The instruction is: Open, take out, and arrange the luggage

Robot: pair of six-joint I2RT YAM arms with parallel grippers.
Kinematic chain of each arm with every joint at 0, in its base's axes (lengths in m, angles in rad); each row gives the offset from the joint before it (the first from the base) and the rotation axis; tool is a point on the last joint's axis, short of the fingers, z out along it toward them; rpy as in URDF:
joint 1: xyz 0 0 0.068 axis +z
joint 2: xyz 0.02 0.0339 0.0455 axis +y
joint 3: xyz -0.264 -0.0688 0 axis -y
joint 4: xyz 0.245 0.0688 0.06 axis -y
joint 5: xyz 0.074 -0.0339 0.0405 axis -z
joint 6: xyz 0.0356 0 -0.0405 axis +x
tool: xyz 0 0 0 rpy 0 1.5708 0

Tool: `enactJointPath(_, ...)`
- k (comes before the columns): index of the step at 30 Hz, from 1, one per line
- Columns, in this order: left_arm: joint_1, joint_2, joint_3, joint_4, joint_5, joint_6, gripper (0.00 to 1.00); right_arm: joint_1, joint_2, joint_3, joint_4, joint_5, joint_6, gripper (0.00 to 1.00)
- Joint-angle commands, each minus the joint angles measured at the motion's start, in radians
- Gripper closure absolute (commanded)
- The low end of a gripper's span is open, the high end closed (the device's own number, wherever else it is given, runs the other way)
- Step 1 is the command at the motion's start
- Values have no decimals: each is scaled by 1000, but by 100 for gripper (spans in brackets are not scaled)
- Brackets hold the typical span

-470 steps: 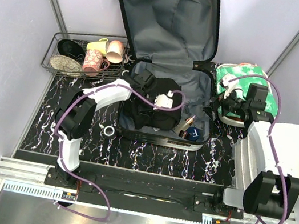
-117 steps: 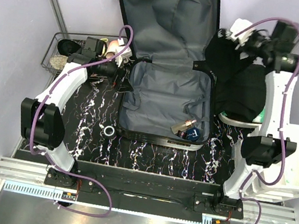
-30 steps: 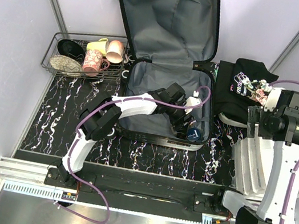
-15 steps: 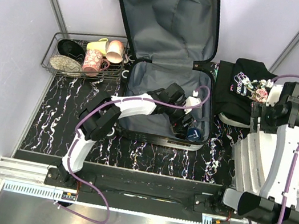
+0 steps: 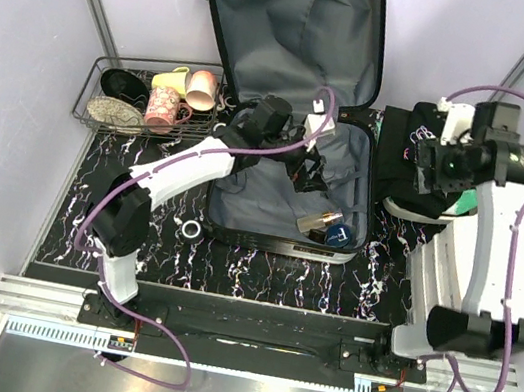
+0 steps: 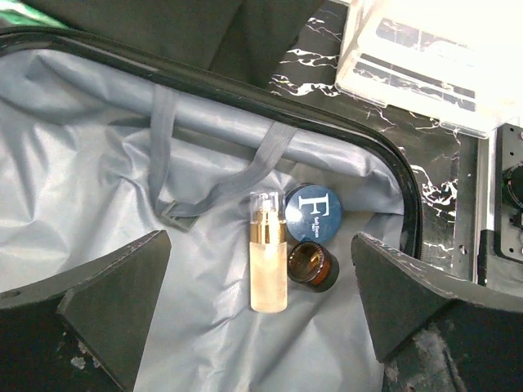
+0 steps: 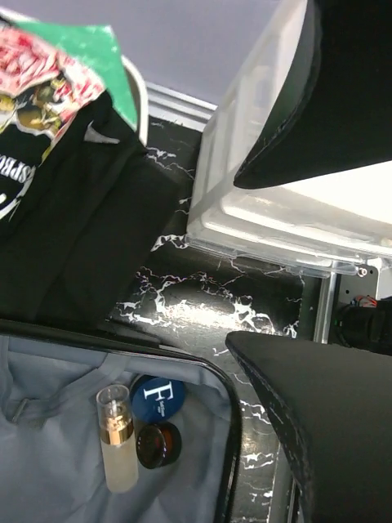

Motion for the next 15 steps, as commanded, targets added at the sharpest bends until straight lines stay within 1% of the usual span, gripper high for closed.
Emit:
enactJointPath(1, 42, -60, -24, -14, 52, -28, 2, 66, 117, -14, 36, 39, -23, 23)
enactJointPath(3, 67, -78, -55, -12, 58, -42, 2, 80, 137, -53, 57, 60, -12, 24)
enactJointPath(7, 107, -97, -99, 1, 73, -92, 2, 94, 166, -189, 128, 62, 14, 29)
enactJointPath(10, 130, -95, -104, -5, 78, -101, 2, 95, 186, -254, 158, 63, 52, 35)
enactJointPath(12, 139, -95, -105, -8, 79, -105, 2, 95, 192, -312, 199, 120, 63, 38)
enactJointPath(14, 144, -92, -102, -8, 79, -108, 2, 95, 203, -347, 243, 158, 94, 38)
enactJointPath(15, 145, -92, -99, -11, 79, -108, 2, 95, 207, -370, 278, 154, 108, 38)
